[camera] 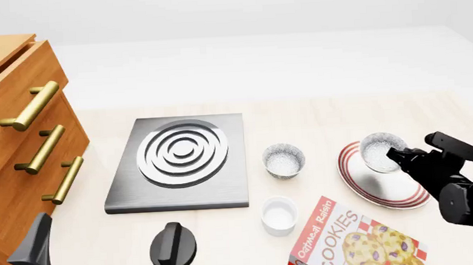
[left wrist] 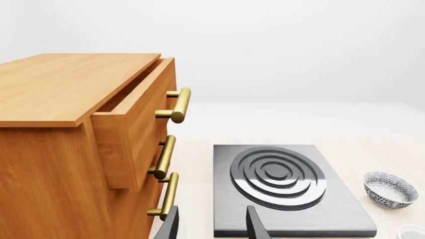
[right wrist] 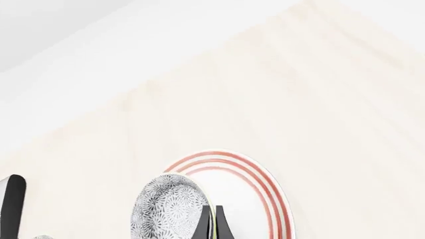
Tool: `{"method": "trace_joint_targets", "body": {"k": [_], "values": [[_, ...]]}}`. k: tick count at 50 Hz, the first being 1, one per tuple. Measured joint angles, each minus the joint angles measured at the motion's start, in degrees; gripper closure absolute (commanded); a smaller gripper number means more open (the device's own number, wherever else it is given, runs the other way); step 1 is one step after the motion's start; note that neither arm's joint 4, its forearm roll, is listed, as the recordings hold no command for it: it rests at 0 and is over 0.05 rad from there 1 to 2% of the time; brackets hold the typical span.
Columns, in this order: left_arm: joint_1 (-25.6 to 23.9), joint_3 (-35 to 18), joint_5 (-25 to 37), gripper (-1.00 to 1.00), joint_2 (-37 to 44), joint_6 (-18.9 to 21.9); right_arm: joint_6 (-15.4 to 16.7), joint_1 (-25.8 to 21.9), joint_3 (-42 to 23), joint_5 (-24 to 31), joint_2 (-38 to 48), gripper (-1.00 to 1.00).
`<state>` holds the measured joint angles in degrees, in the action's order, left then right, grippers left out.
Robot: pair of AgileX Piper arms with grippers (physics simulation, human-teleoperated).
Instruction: Pick the akita bowl next to the plate and place it on the plate.
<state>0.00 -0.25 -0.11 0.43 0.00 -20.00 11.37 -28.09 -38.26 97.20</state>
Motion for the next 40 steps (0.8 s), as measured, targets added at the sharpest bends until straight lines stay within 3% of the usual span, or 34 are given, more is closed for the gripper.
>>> {"method": "trace_joint_targets", "body": {"k": [40], "values": [[0.0,0.0,0.0,-1.0,0.0,0.0,0.37,0.73,-0.44,-2.11,4.59,1.0]]}}
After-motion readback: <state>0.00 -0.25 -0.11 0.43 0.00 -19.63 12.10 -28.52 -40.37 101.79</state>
